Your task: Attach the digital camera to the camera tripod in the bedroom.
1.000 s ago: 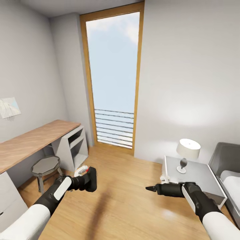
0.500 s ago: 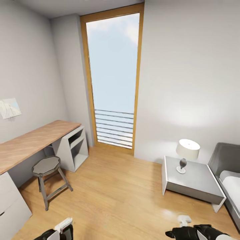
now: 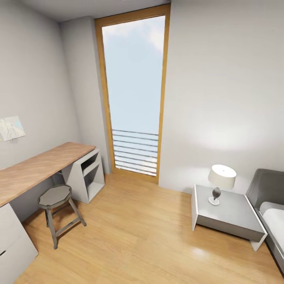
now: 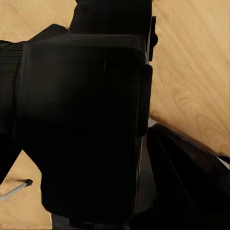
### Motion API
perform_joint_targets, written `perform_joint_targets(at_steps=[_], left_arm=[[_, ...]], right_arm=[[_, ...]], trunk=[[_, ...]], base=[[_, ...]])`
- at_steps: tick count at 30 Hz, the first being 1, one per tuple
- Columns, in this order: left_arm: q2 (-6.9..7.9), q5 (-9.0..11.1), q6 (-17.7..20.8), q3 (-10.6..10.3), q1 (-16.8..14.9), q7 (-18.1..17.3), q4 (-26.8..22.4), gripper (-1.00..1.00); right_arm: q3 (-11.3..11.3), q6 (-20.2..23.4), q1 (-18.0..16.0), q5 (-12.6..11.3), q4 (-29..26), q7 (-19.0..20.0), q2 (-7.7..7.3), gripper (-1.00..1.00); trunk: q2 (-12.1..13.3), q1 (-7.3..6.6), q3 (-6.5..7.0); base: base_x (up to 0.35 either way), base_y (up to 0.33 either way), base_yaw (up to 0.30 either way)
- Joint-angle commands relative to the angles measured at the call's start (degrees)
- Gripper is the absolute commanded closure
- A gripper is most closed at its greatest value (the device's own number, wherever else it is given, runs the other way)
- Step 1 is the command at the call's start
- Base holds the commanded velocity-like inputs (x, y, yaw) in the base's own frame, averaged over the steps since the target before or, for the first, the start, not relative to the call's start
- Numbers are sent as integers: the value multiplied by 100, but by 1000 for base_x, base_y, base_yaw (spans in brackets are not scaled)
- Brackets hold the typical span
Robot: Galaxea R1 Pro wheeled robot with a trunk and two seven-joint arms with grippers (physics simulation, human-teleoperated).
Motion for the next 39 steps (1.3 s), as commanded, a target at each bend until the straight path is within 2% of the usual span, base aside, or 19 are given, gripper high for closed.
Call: perform_joint_targets(at_steps=[1, 11, 18, 29, 39], left_arm=[[-3, 35, -34, -67, 62, 2, -20, 100], [-1, 52, -297, -67, 183, 2, -13, 100], [22, 59, -308, -67, 185, 2, -12, 100], [36, 70, -310, -67, 186, -6, -12, 100], [37, 71, -315, -67, 187, -12, -12, 100]], right_arm=[[-23, -41, 27, 27, 13, -54, 1, -100], [-43, -231, 138, 6, 16, -173, 7, -100], [-44, -356, 195, 7, 16, -171, 7, -100], [-43, -328, 220, 24, 15, -186, 12, -100], [-44, -319, 396, 23, 16, -189, 11, -100]], trunk=[[-4, 2, 0], [-4, 2, 0], [-4, 2, 0], [-4, 2, 0], [-4, 2, 9]], base=[[0, 0, 0], [0, 0, 0], [0, 0, 0], [0, 0, 0], [0, 0, 54]])
